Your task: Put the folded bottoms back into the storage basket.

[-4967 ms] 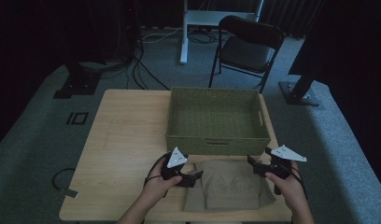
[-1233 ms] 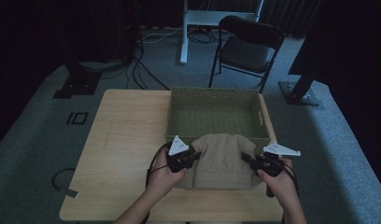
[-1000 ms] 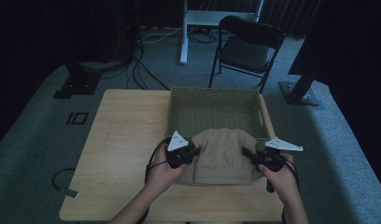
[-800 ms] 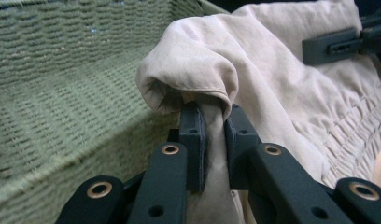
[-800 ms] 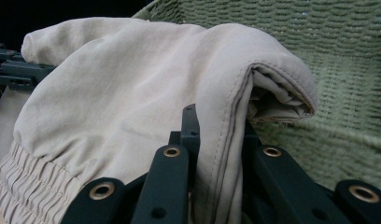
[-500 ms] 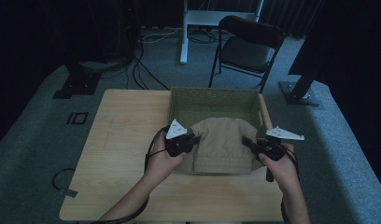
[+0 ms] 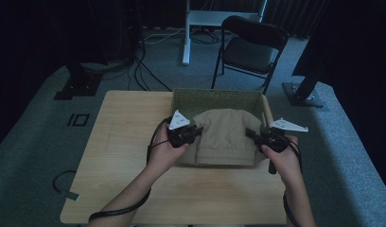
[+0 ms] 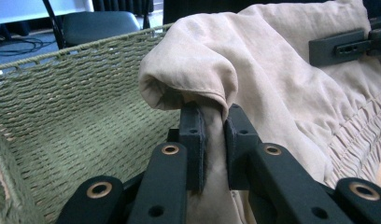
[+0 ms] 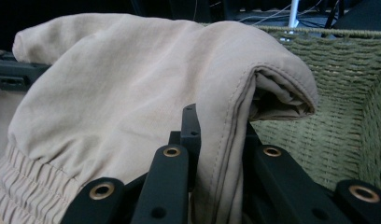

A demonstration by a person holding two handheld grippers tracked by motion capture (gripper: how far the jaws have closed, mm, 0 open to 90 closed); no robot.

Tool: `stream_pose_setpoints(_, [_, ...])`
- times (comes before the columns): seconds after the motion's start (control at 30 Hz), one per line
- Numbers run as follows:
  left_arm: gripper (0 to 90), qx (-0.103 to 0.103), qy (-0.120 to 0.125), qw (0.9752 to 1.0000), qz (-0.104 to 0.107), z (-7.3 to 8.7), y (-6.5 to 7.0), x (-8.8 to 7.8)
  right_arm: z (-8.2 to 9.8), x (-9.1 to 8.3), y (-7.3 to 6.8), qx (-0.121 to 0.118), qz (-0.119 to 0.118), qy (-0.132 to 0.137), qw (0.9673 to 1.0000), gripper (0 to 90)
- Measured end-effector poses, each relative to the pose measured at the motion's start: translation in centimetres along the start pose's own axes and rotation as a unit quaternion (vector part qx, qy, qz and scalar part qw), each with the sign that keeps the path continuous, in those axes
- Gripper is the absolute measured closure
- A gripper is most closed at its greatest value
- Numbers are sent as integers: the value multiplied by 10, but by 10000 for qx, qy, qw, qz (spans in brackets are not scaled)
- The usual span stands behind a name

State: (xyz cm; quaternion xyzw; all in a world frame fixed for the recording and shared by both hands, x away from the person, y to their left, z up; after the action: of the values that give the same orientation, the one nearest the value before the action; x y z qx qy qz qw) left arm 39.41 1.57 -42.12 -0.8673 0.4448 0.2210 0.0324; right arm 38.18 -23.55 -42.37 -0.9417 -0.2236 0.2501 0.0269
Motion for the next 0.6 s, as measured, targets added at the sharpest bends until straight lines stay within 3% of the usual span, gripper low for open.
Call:
stream_pose_setpoints(0.43, [817, -130, 175, 9998, -11, -34, -23, 13, -34, 16, 15, 105, 104, 40, 9999, 806])
stream_pose_setpoints(0.6, [817, -55, 199, 9998, -44, -44, -32, 21, -46, 24, 22, 179, 188, 46, 9997, 807])
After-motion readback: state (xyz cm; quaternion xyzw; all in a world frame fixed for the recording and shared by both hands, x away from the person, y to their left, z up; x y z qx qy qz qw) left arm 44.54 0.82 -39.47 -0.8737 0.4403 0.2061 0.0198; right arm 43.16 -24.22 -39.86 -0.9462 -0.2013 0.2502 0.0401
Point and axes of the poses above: each handheld gripper's, and its own axes: x roughly forward along the jaws, z roughly out of its underside, y roughly to its right, the point moved 6 cm from there along x, roughly forward along the jaws, and after that the axes turned 6 degrees about z, right-handed, at the moved point
